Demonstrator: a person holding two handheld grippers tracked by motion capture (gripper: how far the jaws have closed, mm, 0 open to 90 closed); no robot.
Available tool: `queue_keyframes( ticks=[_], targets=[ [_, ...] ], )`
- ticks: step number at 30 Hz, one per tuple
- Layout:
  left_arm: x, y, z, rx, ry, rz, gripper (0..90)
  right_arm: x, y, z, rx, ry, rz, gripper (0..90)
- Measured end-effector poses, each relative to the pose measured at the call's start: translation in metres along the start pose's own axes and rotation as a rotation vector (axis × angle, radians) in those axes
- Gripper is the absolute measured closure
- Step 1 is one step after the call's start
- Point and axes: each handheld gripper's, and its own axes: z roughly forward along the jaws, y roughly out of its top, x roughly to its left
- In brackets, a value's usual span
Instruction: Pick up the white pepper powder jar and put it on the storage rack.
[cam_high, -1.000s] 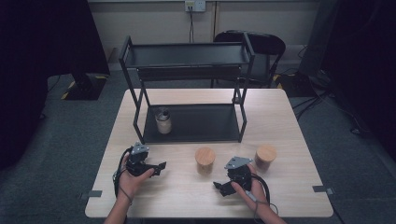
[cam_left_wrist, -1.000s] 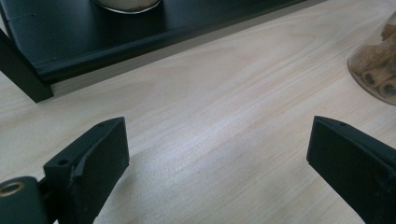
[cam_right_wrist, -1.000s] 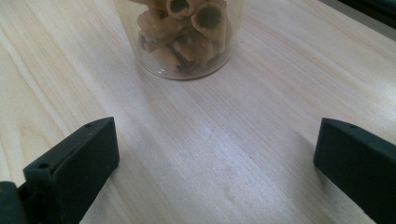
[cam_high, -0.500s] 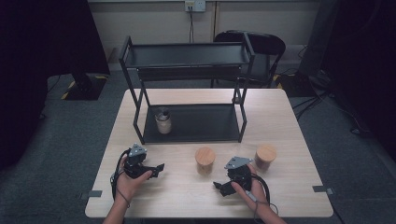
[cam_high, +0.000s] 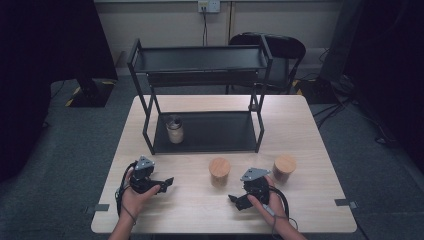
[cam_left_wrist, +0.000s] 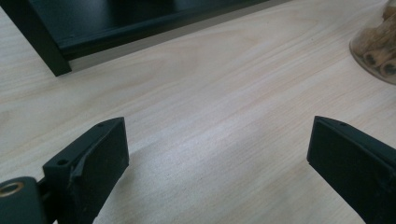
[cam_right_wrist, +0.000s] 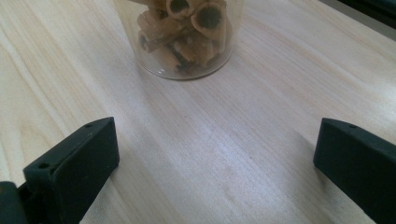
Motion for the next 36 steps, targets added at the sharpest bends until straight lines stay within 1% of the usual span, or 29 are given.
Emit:
queue_keyframes(
  ticks=[4, 7, 11, 19, 26, 31, 36],
  targets=[
    [0.000, -0.002, -0.001, 0.002, 0.002, 0.002, 5.1, 0.000, 0.000, 0.000, 0.000, 0.000, 0.000, 0.0],
    [0.000, -0.004, -0.002, 0.014, 0.006, 0.013, 5.1, 0.000, 0.000, 0.000, 0.000, 0.000, 0.000, 0.0],
    [0.000, -0.007, -0.002, 0.018, 0.008, 0.011, 5.1, 0.000, 0.000, 0.000, 0.000, 0.000, 0.000, 0.0],
    [0.000, -0.012, -0.006, 0.034, 0.020, 0.023, 5.0, 0.000, 0.000, 0.000, 0.000, 0.000, 0.000, 0.0],
    [-0.001, -0.018, -0.008, 0.054, 0.032, 0.040, 4.5, 0.000, 0.000, 0.000, 0.000, 0.000, 0.000, 0.0],
    [-0.002, -0.020, -0.010, 0.059, 0.042, 0.050, 4.1, 0.000, 0.000, 0.000, 0.001, 0.000, 0.000, 0.0],
    [-0.002, -0.023, -0.011, 0.074, 0.056, 0.076, 2.1, 0.000, 0.000, 0.000, 0.001, 0.000, 0.000, 0.0]
  ],
)
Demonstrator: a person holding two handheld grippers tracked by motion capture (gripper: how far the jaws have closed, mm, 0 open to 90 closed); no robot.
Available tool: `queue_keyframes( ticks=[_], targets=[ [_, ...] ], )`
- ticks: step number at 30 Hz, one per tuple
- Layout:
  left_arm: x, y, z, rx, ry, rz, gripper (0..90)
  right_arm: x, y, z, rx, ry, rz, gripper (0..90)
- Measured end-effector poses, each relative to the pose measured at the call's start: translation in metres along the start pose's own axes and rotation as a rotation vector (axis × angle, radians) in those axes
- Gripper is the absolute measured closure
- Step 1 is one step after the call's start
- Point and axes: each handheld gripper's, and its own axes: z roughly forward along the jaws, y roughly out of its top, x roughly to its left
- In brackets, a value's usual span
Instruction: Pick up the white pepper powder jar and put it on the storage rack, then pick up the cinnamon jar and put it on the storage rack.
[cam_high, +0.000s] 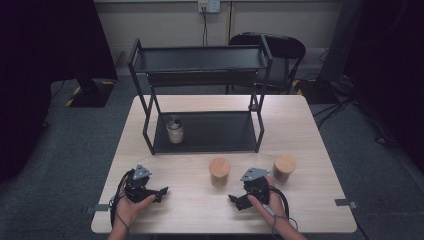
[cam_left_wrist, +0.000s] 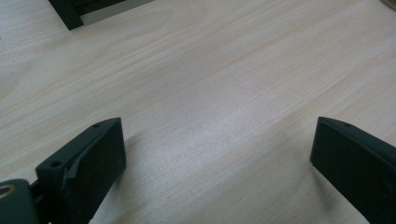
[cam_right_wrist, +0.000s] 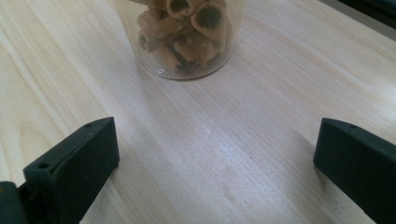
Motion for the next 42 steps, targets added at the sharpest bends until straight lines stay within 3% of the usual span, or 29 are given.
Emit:
queue_keyframes(
  ticks=[3, 6, 11, 42],
  targets=[
    [-0.0025, -0.0009, 0.0006, 0.008, 0.016, 0.023, 0.3, 0.0000, 0.0000, 0.0000, 0.000, 0.000, 0.000, 0.0],
    [-0.0031, -0.0022, 0.0006, -0.002, 0.020, 0.020, 0.1, 0.0000, 0.0000, 0.0000, 0.000, 0.000, 0.000, 0.0],
    [-0.0030, -0.0051, -0.0002, -0.020, 0.008, 0.031, 0.1, 0.0000, 0.0000, 0.0000, 0.000, 0.000, 0.000, 0.0],
    [-0.0030, -0.0051, -0.0002, -0.020, 0.008, 0.031, 0.1, -0.0015, 0.0017, 0.0013, 0.001, 0.006, -0.004, 0.0]
  ],
)
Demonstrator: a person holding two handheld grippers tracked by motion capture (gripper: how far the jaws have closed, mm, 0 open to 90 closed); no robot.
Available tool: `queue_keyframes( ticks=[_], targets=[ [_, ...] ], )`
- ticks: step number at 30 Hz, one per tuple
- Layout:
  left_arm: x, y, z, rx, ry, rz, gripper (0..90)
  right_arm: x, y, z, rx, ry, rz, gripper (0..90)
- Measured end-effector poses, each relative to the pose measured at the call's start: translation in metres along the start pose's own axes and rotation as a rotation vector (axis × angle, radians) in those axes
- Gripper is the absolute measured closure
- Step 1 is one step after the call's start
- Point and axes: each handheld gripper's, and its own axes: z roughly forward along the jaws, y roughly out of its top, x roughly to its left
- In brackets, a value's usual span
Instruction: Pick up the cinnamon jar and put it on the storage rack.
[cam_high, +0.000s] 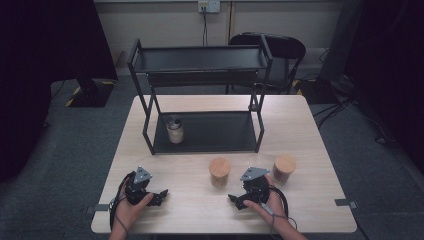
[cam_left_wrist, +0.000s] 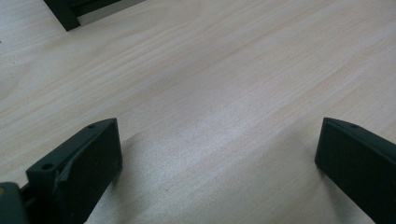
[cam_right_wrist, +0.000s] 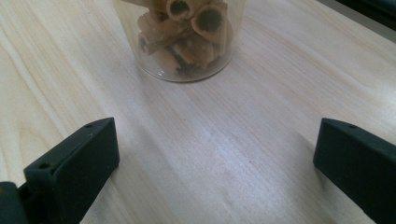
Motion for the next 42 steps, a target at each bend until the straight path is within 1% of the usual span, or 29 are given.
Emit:
queue_keyframes(
  ticks=[3, 5, 7, 12, 17, 19, 24, 32, 35, 38, 41, 42],
  targets=[
    [0.000, 0.000, 0.000, 0.000, 0.000, 0.000, 0.1, 0.000, 0.002, 0.000, 0.006, -0.008, 0.004, 0.4],
    [0.000, 0.000, 0.000, 0.000, 0.000, 0.000, 0.1, -0.001, 0.003, 0.000, -0.001, -0.024, 0.001, 1.7],
    [0.000, 0.000, 0.000, 0.000, 0.000, 0.000, 0.1, -0.002, 0.005, -0.001, -0.007, -0.026, 0.002, 1.6],
    [0.000, 0.000, 0.000, 0.000, 0.000, 0.000, 0.1, -0.004, 0.010, -0.002, -0.035, -0.007, 0.023, 1.7],
    [0.000, 0.000, 0.000, 0.000, 0.000, 0.000, 0.1, -0.004, 0.013, -0.001, -0.054, -0.001, 0.028, 2.1],
    [0.000, 0.000, 0.000, 0.000, 0.000, 0.000, 0.1, -0.005, 0.016, 0.000, -0.077, 0.012, 0.040, 2.9],
    [0.000, 0.000, 0.000, 0.000, 0.000, 0.000, 0.1, -0.004, 0.021, 0.002, -0.098, 0.026, 0.048, 4.1],
    [0.000, 0.000, 0.000, 0.000, 0.000, 0.000, 0.1, -0.001, 0.024, 0.010, -0.111, 0.039, 0.044, 6.0],
    [0.000, 0.000, 0.000, 0.000, 0.000, 0.000, 0.1, 0.001, 0.027, 0.014, -0.121, 0.051, 0.051, 6.7],
    [0.000, 0.000, 0.000, 0.000, 0.000, 0.000, 0.1, 0.004, 0.030, 0.018, -0.125, 0.048, 0.035, 7.4],
    [0.000, 0.000, 0.000, 0.000, 0.000, 0.000, 0.1, 0.005, 0.033, 0.022, -0.128, 0.062, 0.032, 7.8],
    [0.000, 0.000, 0.000, 0.000, 0.000, 0.000, 0.1, 0.005, 0.033, 0.023, -0.128, 0.061, 0.030, 7.8]
  ],
)
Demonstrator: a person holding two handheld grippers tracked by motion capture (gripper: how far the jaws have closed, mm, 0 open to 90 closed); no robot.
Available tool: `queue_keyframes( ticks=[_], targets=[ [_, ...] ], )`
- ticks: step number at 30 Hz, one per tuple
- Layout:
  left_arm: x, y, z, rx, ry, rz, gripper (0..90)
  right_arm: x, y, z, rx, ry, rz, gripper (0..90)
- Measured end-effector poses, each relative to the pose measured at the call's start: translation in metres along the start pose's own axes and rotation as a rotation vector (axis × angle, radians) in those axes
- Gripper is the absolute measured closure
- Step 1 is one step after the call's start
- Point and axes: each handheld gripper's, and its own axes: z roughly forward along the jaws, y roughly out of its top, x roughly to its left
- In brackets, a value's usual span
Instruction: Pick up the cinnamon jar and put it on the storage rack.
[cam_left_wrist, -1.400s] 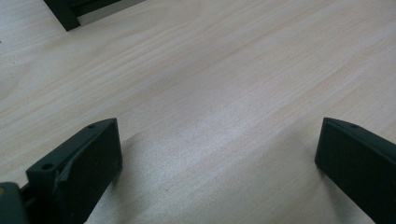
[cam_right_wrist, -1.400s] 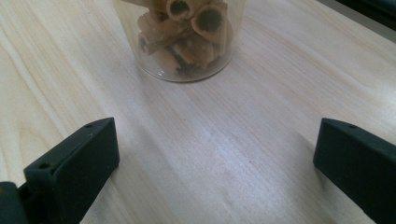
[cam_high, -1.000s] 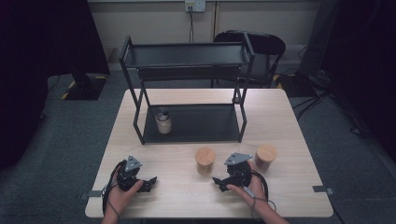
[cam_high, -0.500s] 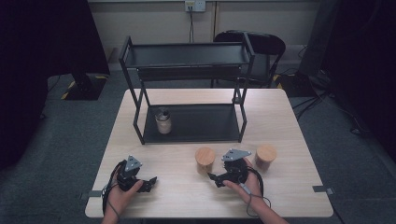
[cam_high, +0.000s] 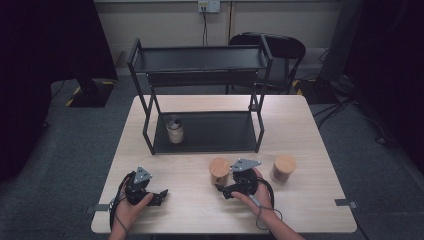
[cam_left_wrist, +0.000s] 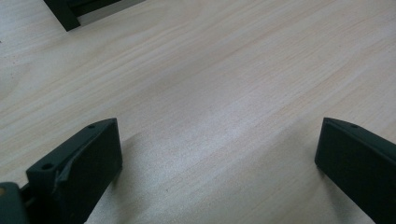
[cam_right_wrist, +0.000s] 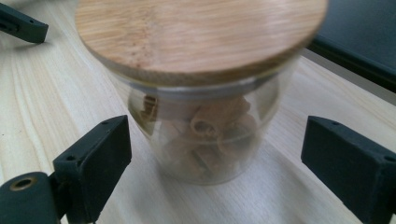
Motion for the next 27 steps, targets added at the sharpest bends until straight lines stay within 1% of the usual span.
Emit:
queue_keyframes(
  ticks=[3, 6, 8, 9, 14, 16, 20, 23, 27],
  targets=[
    [0.000, 0.000, 0.000, 0.000, 0.000, 0.000, 0.1, 0.000, 0.002, 0.003, -0.006, 0.013, -0.009, 10.4],
    [0.000, 0.000, 0.000, 0.000, 0.000, 0.000, 0.1, 0.001, 0.003, 0.005, -0.008, 0.014, -0.020, 12.1],
    [0.000, 0.000, 0.000, 0.000, 0.000, 0.000, 0.1, 0.002, 0.004, 0.007, -0.007, 0.004, -0.029, 13.6],
    [0.000, 0.000, 0.000, 0.000, 0.000, 0.000, 0.1, 0.002, 0.004, 0.008, -0.009, 0.005, -0.032, 14.6],
    [0.000, 0.000, 0.000, 0.000, 0.000, 0.000, 0.1, 0.002, 0.006, 0.011, -0.009, 0.007, -0.030, 18.1],
    [0.000, 0.000, 0.000, 0.000, 0.000, 0.000, 0.1, 0.002, 0.007, 0.013, -0.008, 0.008, -0.038, 19.1],
    [0.000, 0.000, 0.000, 0.000, -0.001, 0.001, 0.1, 0.003, 0.008, 0.015, -0.011, 0.013, -0.039, 20.8],
    [0.000, 0.000, 0.000, 0.000, -0.001, 0.001, 0.1, 0.003, 0.008, 0.015, -0.021, 0.018, -0.049, 24.1],
    [0.000, 0.000, 0.000, 0.000, -0.001, 0.001, 0.1, 0.004, 0.008, 0.015, -0.024, 0.015, -0.058, 24.6]
  ],
)
